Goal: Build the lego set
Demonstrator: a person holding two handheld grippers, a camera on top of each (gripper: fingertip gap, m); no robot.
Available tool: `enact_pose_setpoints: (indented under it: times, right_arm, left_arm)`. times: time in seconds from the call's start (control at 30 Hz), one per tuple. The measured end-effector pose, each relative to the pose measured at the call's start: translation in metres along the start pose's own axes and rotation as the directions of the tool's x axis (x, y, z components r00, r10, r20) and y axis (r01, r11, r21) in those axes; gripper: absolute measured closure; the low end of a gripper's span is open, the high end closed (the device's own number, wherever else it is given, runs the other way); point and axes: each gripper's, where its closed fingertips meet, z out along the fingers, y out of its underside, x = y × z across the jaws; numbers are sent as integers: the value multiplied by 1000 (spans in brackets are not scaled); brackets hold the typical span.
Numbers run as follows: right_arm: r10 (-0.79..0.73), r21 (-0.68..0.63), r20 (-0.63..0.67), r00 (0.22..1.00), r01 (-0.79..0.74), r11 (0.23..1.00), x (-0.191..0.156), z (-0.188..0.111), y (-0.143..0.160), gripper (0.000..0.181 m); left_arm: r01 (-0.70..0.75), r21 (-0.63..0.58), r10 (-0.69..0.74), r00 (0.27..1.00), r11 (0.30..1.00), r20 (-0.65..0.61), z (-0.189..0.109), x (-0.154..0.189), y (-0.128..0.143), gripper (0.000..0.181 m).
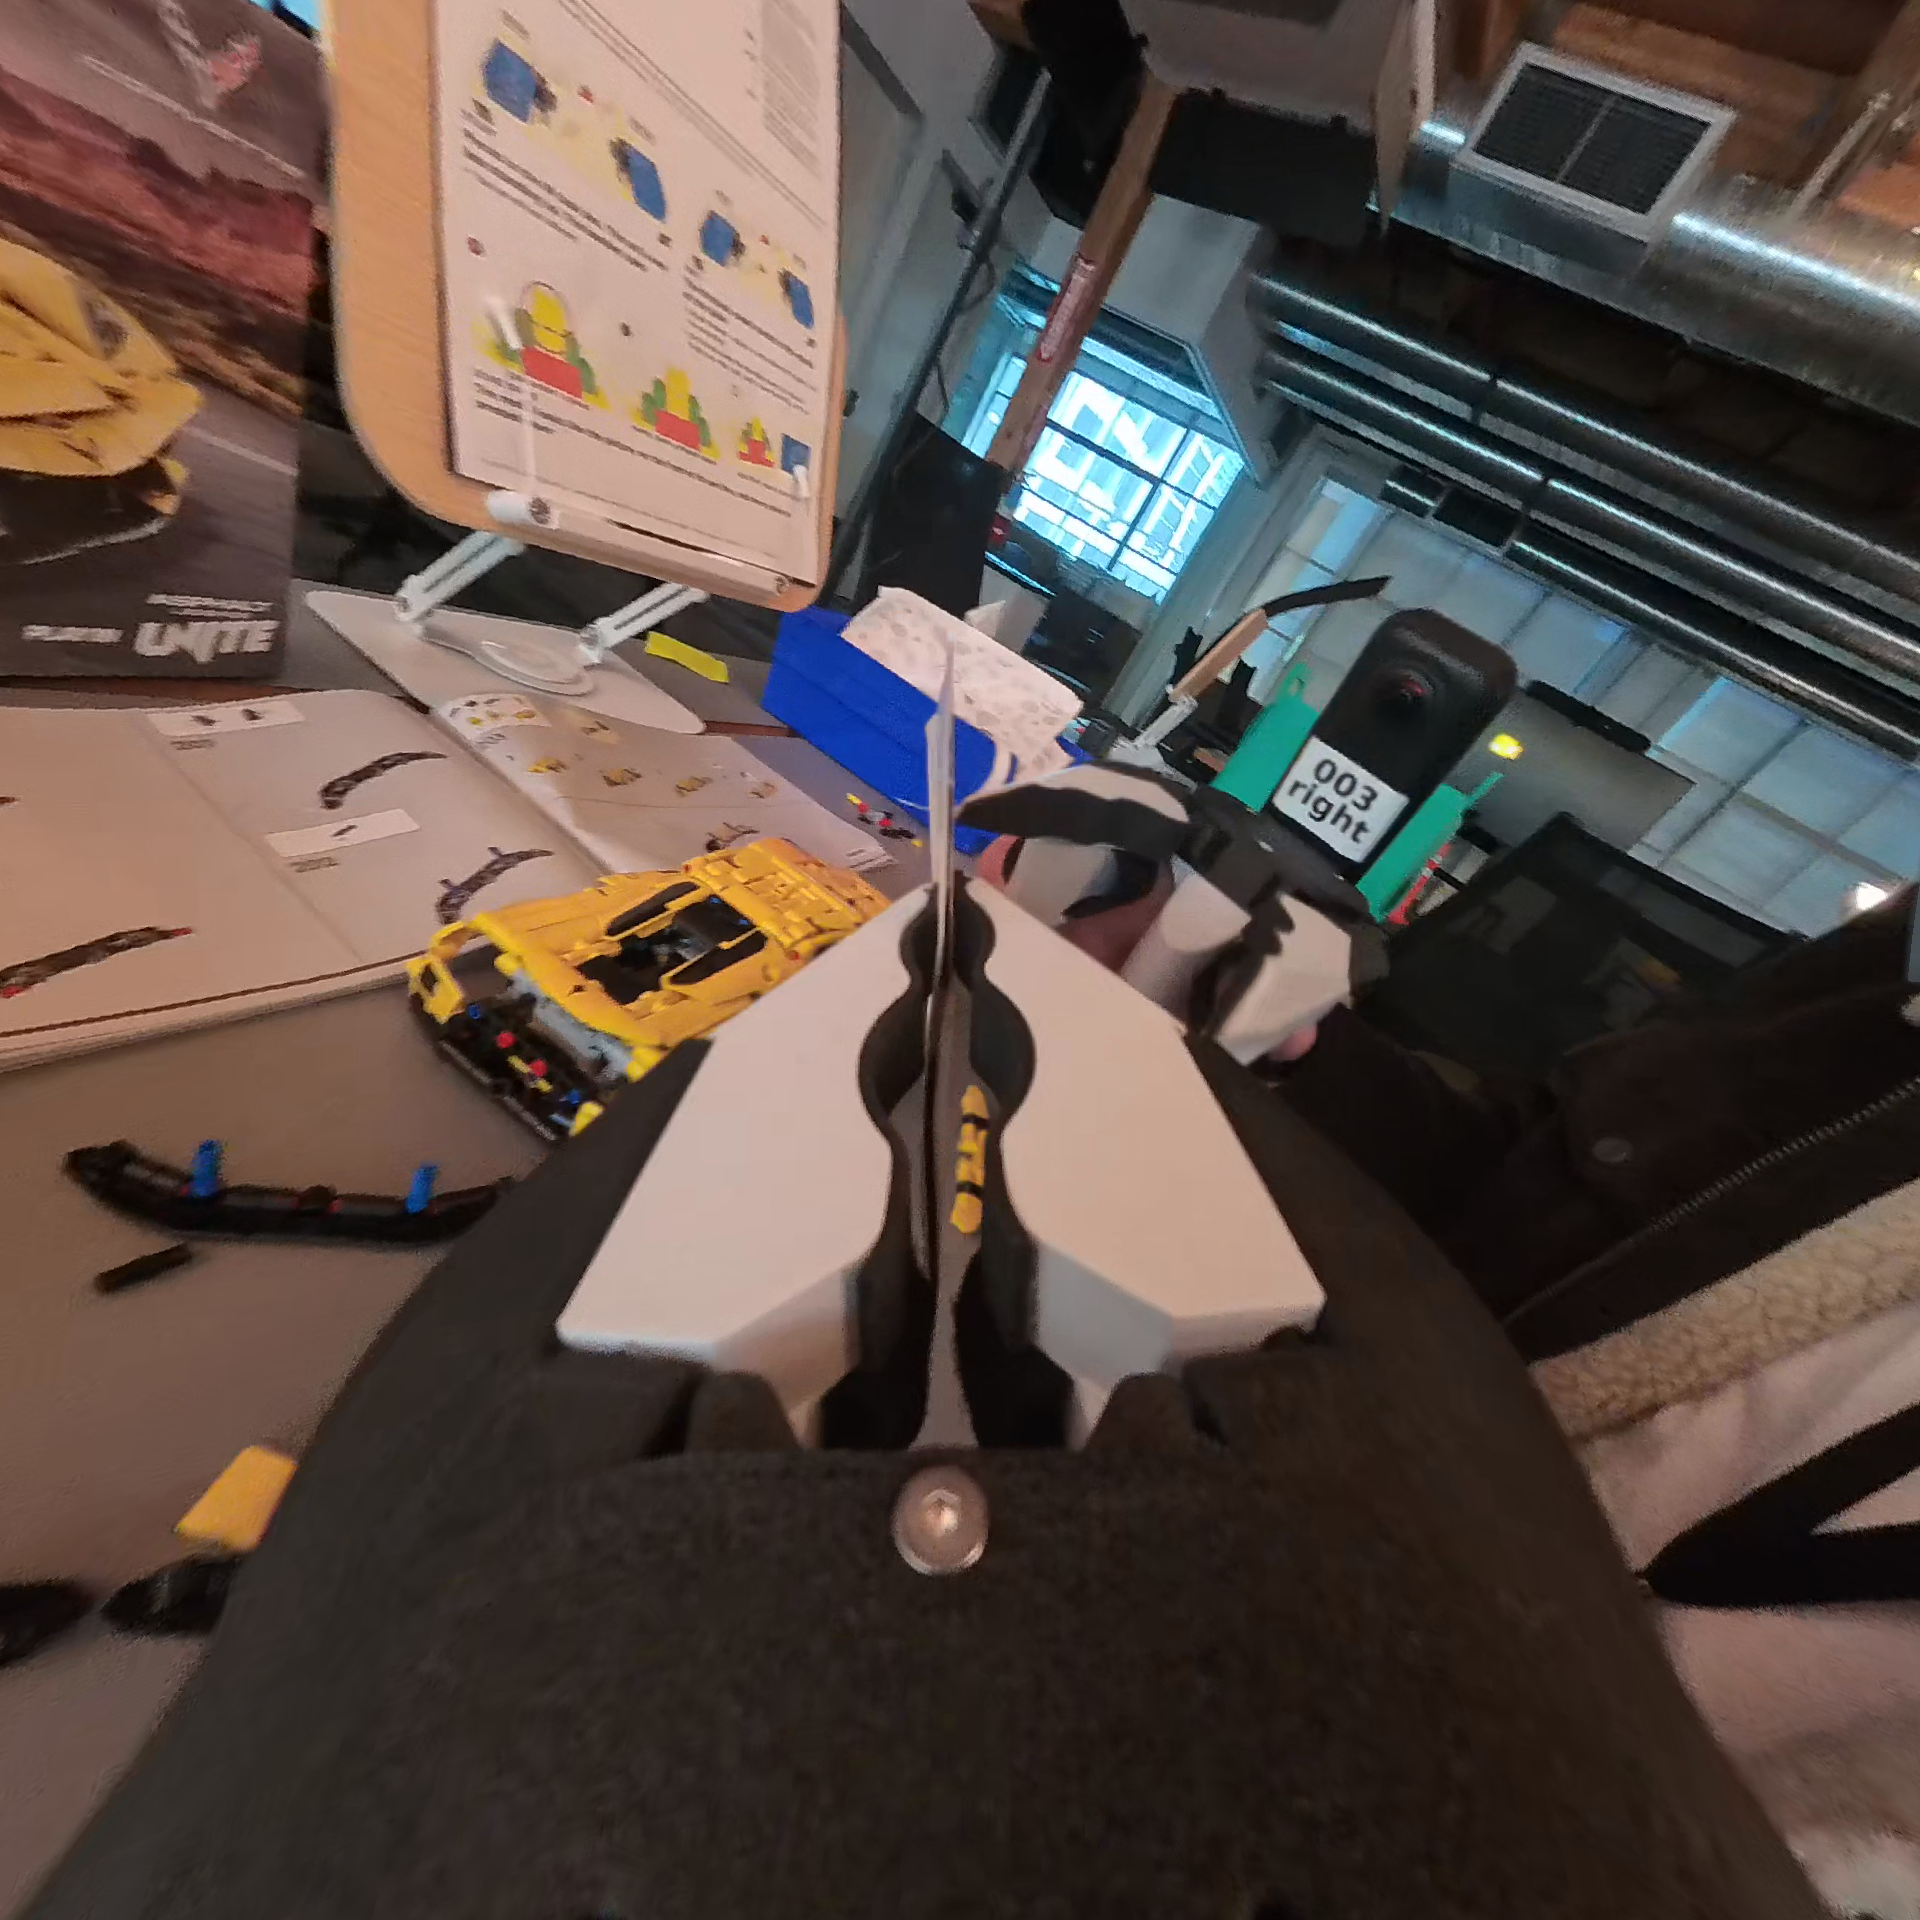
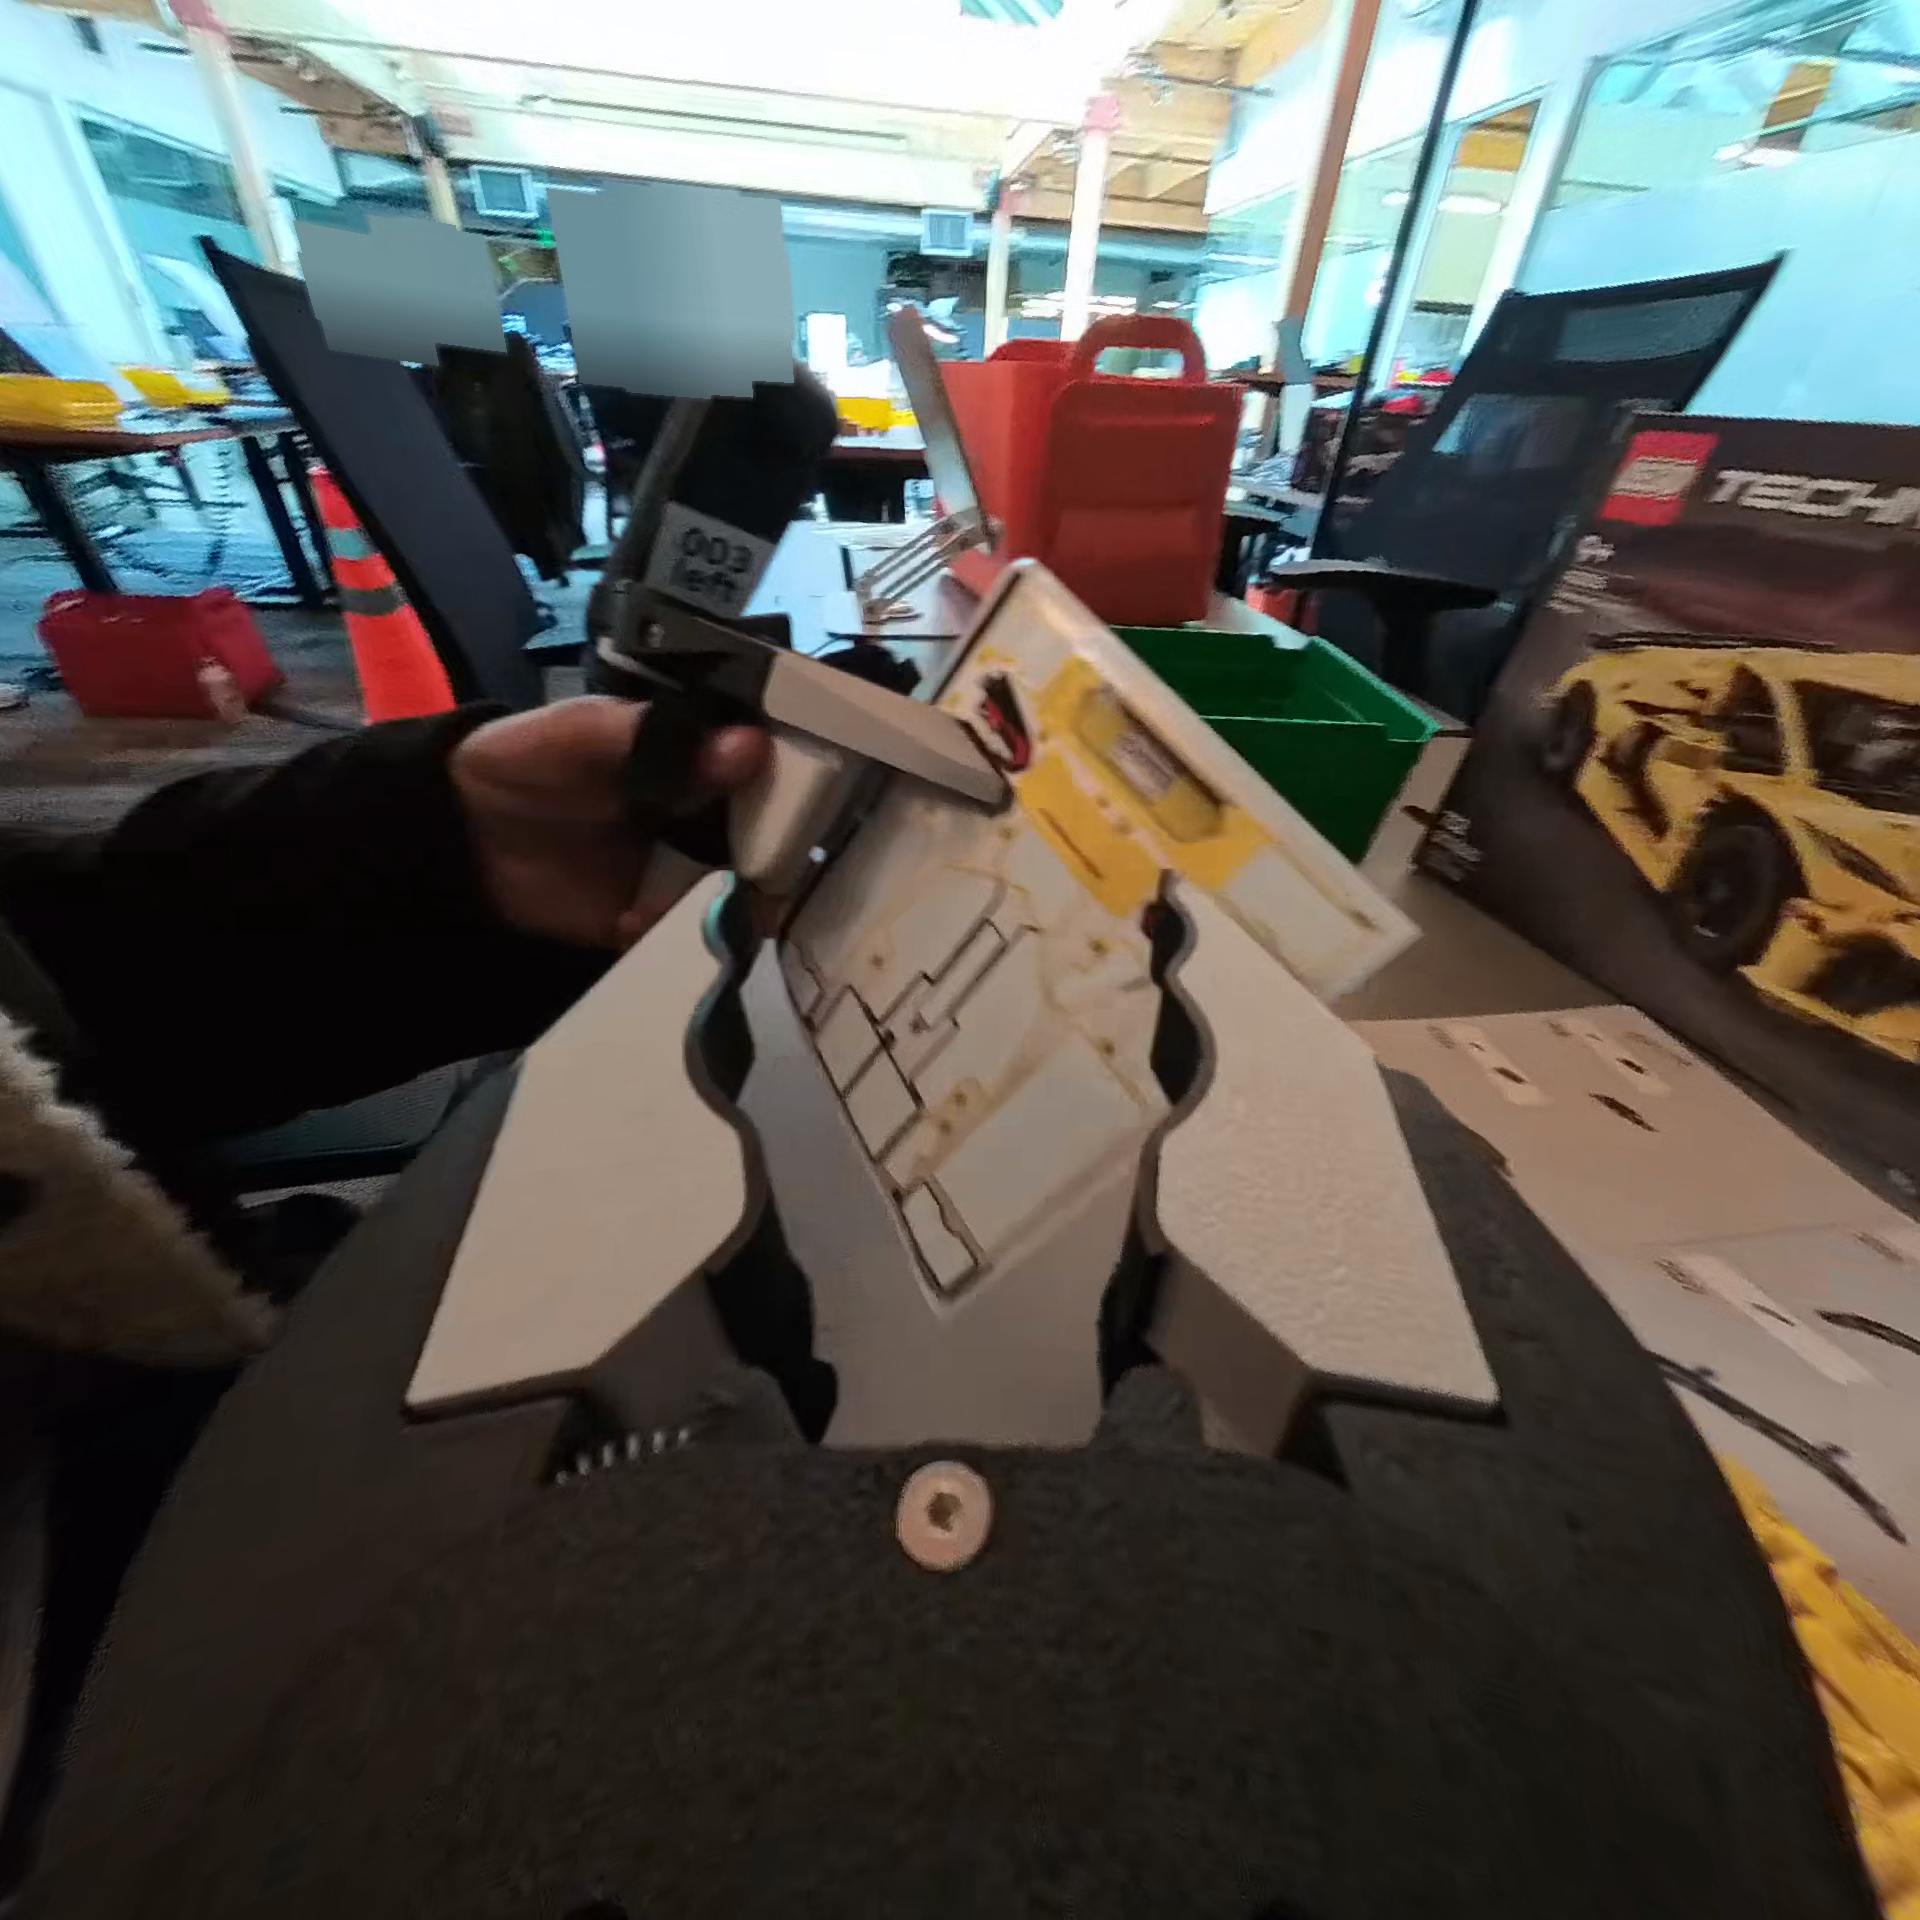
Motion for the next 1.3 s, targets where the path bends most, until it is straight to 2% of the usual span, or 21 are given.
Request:
enact_pose_setpoints:
  times: [0.13, 0.33, 0.57, 0.7, 1.03, 1.13, 1.2, 1.3]
  right_arm:
    - [-22, -15, 30, 999, 23, 1000, -11, 4, 1, 98]
    - [128, -14, 135, 983, -127, 992, -19, 3, 0, 102]
    - [362, 9, 348, 865, -389, 921, -28, -9, -15, 137]
    - [458, 26, 436, 775, -519, 854, -23, -20, -26, 156]
    - [468, 53, 442, 765, -543, 838, -14, -25, -27, 180]
    - [464, 57, 431, 774, -537, 842, -12, -26, -27, 177]
    - [450, 35, 406, 795, -506, 862, -11, -24, -22, 166]
    - [410, -13, 365, 836, -435, 900, -12, -22, -12, 157]
  left_arm:
    - [-10, -3, 9, 996, 1000, -84, 12, 17, 5, 181]
    - [23, 3, -22, 986, 1000, -163, 18, 27, 7, 181]
    - [-6, 6, 7, 951, 1000, -308, 18, 53, 9, 181]
    - [-72, -11, 64, 942, 997, -330, 20, 65, 13, 181]
    - [-77, -9, 70, 947, 997, -313, 17, 66, 10, 181]
    - [-89, -24, 79, 956, 996, -282, 20, 61, 13, 181]
    - [-80, -21, 72, 964, 997, -256, 20, 55, 12, 181]
    - [-63, -27, 54, 968, 998, -243, 20, 51, 13, 181]
